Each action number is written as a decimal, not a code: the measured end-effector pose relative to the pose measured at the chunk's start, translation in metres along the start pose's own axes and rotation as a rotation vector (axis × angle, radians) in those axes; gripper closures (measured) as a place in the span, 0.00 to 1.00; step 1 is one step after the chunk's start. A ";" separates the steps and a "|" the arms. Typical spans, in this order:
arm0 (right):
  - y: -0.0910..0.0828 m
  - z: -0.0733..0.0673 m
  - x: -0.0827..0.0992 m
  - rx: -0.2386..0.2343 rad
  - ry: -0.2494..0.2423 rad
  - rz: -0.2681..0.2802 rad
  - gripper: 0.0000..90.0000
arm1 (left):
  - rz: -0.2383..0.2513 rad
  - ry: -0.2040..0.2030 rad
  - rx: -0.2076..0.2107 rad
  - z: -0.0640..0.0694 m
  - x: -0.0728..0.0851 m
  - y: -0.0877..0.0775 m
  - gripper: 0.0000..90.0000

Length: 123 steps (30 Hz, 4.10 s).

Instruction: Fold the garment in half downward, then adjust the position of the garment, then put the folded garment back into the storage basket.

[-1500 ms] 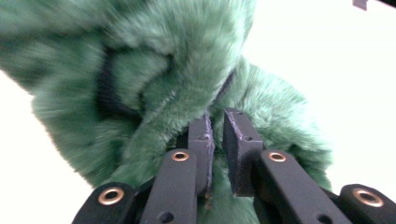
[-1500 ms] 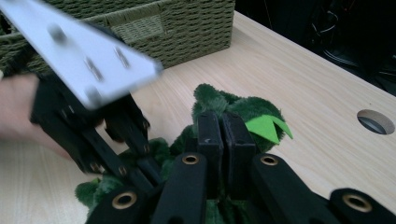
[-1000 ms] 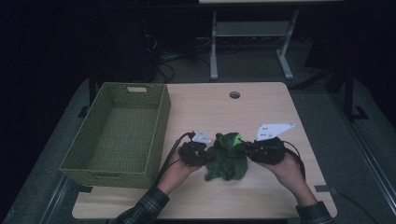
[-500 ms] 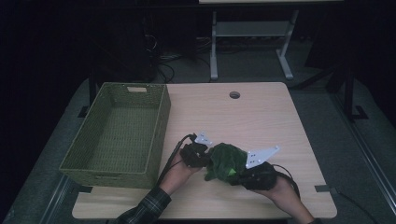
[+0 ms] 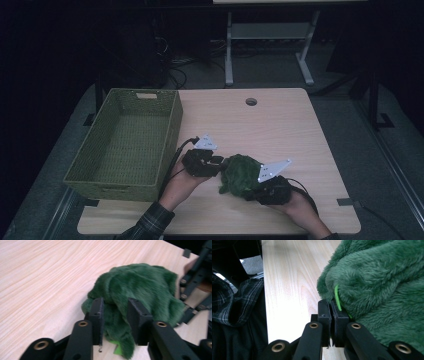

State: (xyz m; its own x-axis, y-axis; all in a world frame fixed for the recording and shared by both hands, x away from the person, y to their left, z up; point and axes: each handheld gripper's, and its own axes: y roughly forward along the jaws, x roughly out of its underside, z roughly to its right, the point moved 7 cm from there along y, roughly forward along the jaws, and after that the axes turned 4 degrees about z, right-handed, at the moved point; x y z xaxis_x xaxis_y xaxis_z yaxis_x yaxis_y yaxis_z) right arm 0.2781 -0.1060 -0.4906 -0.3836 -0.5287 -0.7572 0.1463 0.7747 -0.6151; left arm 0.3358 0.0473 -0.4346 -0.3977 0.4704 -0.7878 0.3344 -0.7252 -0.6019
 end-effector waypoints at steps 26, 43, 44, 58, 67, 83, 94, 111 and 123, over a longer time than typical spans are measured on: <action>0.014 0.014 0.012 0.067 -0.020 -0.101 0.97 | -0.271 -0.006 -0.056 -0.001 0.053 0.028 0.98; -0.054 -0.003 -0.010 0.129 -0.013 0.135 0.75 | -0.264 0.027 -0.060 0.001 0.051 0.033 0.98; -0.059 0.001 -0.014 0.152 -0.008 0.145 0.75 | -0.266 0.028 -0.058 0.001 0.051 0.033 0.98; -0.046 0.032 -0.008 0.298 0.024 0.030 0.97 | -0.256 0.013 -0.045 0.002 0.050 0.032 0.98; -0.029 0.037 0.028 0.265 0.053 -0.083 0.98 | -0.256 0.011 -0.045 0.000 0.050 0.031 0.98; -0.020 0.078 0.031 0.384 0.094 -0.046 0.98 | -0.261 -0.007 -0.002 0.005 0.053 0.033 0.98; -0.024 0.085 0.026 0.400 0.117 0.019 0.83 | -0.234 0.004 0.012 0.006 0.052 0.032 0.93; -0.067 0.103 0.042 0.513 0.221 0.113 0.29 | -0.154 0.034 -0.013 0.013 0.038 0.011 0.47; -0.073 0.125 0.066 0.629 0.267 0.067 0.03 | -0.076 0.138 0.002 0.027 0.004 0.017 0.23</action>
State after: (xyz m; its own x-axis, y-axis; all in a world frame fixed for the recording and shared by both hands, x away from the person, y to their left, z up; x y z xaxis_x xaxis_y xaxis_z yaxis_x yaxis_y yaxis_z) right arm 0.3563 -0.2406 -0.5233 -0.5555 -0.3204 -0.7673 0.6481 0.4113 -0.6409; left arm 0.3173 0.0235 -0.4440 -0.3003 0.5889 -0.7504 0.3064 -0.6854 -0.6605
